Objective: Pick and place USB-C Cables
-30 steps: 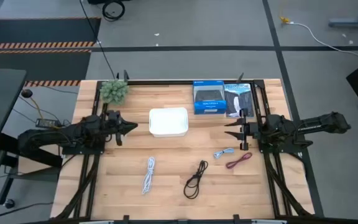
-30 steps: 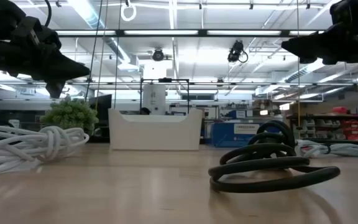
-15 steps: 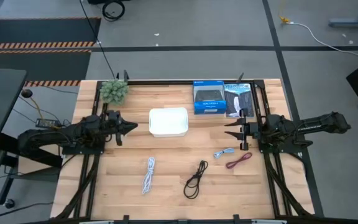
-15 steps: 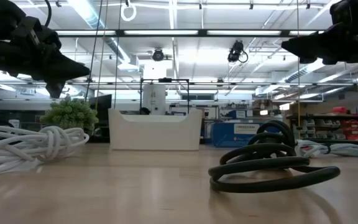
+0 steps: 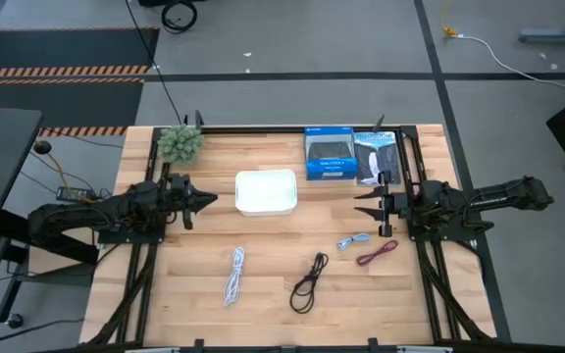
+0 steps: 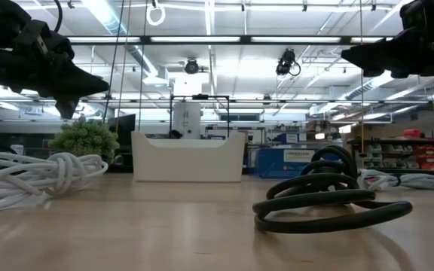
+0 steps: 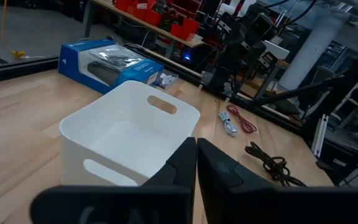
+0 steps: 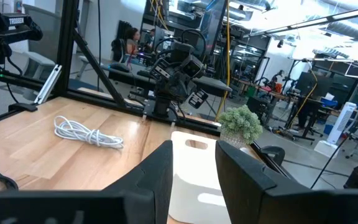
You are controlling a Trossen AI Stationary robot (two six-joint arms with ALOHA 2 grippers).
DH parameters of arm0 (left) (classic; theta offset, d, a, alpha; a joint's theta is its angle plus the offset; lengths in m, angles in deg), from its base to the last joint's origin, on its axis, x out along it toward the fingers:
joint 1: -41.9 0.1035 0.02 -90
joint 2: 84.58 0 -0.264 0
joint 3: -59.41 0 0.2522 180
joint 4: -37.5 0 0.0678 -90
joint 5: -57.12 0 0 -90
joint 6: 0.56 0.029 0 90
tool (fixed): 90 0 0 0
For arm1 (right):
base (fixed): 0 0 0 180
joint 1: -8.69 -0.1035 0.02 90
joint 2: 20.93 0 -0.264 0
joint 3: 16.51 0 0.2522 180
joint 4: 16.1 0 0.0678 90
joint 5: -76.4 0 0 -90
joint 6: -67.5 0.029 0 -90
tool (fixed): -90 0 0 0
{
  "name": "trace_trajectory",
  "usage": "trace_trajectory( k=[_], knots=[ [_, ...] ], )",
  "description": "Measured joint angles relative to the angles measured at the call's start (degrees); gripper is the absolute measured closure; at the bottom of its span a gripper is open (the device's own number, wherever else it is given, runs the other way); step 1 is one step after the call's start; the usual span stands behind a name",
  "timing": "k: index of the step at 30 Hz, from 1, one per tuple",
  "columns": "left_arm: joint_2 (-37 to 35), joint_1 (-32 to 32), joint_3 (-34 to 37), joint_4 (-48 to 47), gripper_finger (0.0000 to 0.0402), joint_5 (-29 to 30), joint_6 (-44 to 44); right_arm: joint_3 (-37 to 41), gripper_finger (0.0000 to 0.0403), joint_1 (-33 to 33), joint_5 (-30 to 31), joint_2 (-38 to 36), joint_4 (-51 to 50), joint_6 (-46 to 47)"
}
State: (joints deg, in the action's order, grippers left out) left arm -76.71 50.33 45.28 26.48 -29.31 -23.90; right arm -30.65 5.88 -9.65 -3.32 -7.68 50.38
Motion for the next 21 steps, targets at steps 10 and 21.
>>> trace_trajectory(
  k=[10,21],
  knots=[
    [-0.01,0.0,-0.01,8.63,0.0381,0.66,-23.4,0.01,0.0275,-0.01,0.0,0.01,0.0,0.01],
    [0.01,0.02,0.01,14.4,0.0381,13.15,-33.57,0.01,0.0275,-0.01,-0.01,0.01,0.0,0.01]
  ],
)
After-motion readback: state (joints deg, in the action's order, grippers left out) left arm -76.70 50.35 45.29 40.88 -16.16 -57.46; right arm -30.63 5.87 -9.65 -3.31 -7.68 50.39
